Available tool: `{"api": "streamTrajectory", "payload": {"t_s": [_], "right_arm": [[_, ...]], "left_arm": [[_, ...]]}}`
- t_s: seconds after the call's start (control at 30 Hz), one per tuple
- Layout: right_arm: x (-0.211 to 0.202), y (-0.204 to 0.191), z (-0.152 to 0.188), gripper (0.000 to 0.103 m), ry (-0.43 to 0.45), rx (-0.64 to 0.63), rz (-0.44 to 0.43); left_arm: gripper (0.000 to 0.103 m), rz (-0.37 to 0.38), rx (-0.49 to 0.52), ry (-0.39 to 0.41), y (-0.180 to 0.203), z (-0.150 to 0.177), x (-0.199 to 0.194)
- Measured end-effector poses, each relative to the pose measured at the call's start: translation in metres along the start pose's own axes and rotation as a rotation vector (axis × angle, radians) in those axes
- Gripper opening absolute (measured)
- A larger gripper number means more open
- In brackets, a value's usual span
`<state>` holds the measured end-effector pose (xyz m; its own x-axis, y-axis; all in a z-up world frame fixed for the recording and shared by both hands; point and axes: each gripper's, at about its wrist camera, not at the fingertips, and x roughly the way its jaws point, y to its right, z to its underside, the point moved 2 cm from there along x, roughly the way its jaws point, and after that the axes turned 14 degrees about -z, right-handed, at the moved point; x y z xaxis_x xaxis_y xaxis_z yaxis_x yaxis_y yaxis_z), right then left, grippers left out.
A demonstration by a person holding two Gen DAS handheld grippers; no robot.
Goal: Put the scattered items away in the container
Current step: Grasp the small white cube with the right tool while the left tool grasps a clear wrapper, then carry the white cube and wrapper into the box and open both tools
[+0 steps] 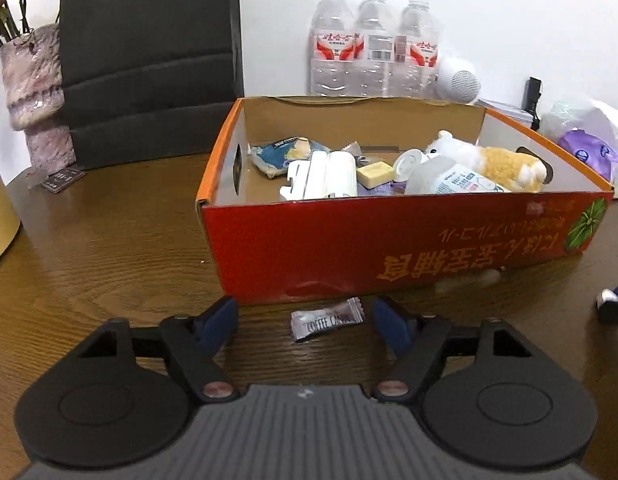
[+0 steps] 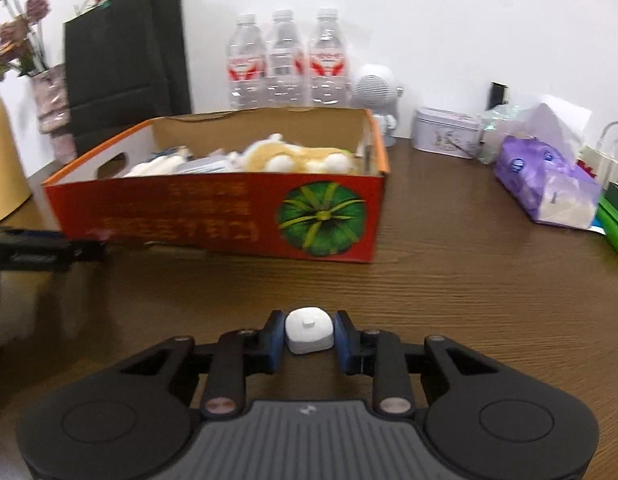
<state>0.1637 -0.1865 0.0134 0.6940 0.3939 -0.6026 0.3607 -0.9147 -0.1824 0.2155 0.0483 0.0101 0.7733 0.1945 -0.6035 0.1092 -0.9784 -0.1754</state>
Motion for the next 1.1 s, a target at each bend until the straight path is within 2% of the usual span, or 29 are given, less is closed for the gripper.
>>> {"api": "streamTrajectory", "payload": {"t_s": [0.07, 0.13, 0.17, 0.23, 0.47, 0.5, 0.57, 0.63, 0.8, 1.0, 1.1], "right_arm": [[-0.001, -0.006, 0.001, 0.025, 0.002, -0.008, -0.017], [-0.002, -0.009, 0.003, 0.025, 0.008, -0.006, -0.023], [-0.003, -0.009, 0.004, 0.025, 0.011, -0.004, -0.019], [-0.005, -0.010, 0.004, 0.025, 0.017, 0.001, -0.012], [-0.010, -0.011, 0.004, 0.025, 0.037, -0.016, -0.003], [-0.010, -0.011, 0.004, 0.025, 0.040, -0.018, -0.004], [-0.011, -0.012, 0.004, 0.025, 0.045, -0.024, -0.005], [-0.012, -0.014, 0.005, 0.025, 0.052, -0.027, -0.017], [-0.011, -0.020, 0.009, 0.025, 0.036, -0.012, -0.060], [-0.031, -0.041, 0.019, 0.025, 0.077, -0.038, -0.099], [-0.057, -0.058, 0.030, 0.025, 0.117, -0.054, -0.100]], "left_arm": [[0.063, 0.008, 0.019, 0.011, 0.005, -0.001, -0.002], [0.042, 0.028, 0.041, 0.016, 0.011, -0.002, -0.005], [0.037, 0.034, 0.056, 0.020, 0.014, -0.002, -0.007], [0.032, 0.017, 0.103, 0.044, 0.023, -0.001, -0.010], [0.030, -0.026, 0.185, 0.091, 0.036, 0.007, -0.021], [0.017, -0.023, 0.184, 0.088, 0.037, 0.008, -0.022], [0.016, -0.032, 0.182, 0.086, 0.038, 0.011, -0.029], [0.007, -0.040, 0.154, 0.080, 0.037, 0.015, -0.041], [0.006, -0.053, 0.102, 0.116, 0.043, 0.036, -0.092], [0.006, -0.044, -0.118, 0.094, 0.025, 0.062, -0.151], [0.006, -0.084, -0.165, 0.137, 0.018, 0.070, -0.183]]}}
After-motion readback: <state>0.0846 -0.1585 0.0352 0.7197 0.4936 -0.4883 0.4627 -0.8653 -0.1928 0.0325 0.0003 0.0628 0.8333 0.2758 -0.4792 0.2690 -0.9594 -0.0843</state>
